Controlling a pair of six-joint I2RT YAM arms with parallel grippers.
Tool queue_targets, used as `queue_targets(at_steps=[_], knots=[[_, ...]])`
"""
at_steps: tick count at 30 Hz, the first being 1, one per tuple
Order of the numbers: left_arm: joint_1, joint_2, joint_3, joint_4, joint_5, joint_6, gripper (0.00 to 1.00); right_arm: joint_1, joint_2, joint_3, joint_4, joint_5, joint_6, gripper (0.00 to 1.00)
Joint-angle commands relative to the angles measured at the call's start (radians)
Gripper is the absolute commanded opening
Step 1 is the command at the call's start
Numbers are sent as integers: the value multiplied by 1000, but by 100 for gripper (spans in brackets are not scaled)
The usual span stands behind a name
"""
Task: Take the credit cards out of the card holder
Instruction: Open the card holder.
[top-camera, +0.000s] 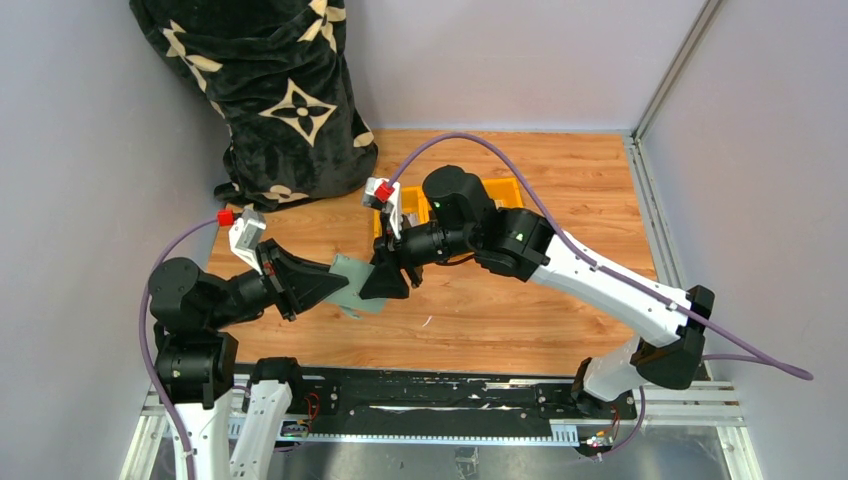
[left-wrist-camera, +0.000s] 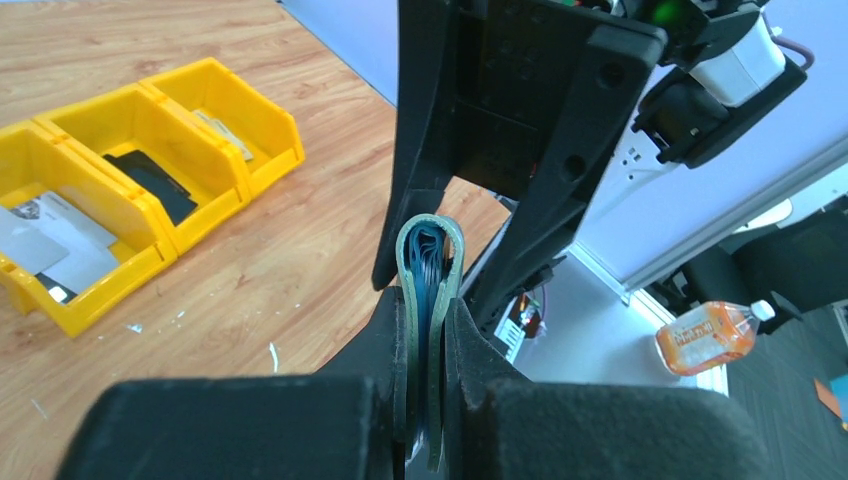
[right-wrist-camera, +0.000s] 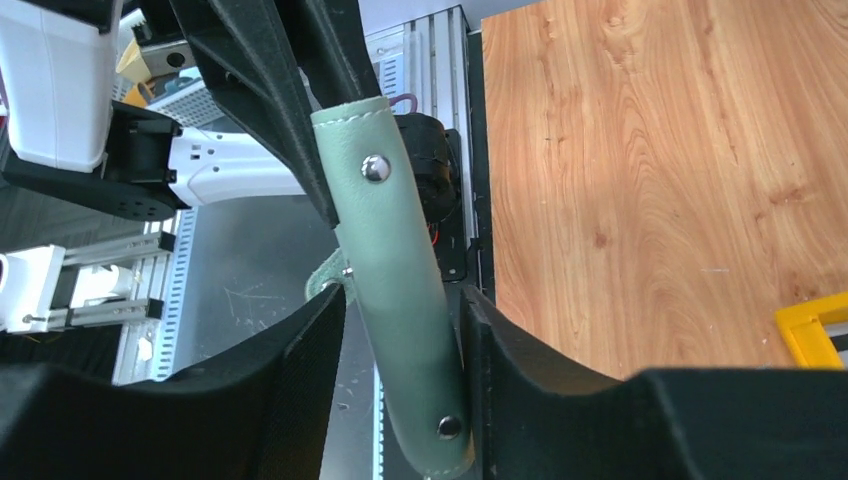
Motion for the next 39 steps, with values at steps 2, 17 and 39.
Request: queue_targets(at_steps=[2,17,39], knots=[[-3,26,2,26,35,36,0,-8,28,29,11,-114,-17,41],[-1,29,-7,26,30,67,19,-53,7,-37,133,-210,61,0],[-2,-39,-80,-39,9,95,31,-133,-139,-293,654,-96,413,0]])
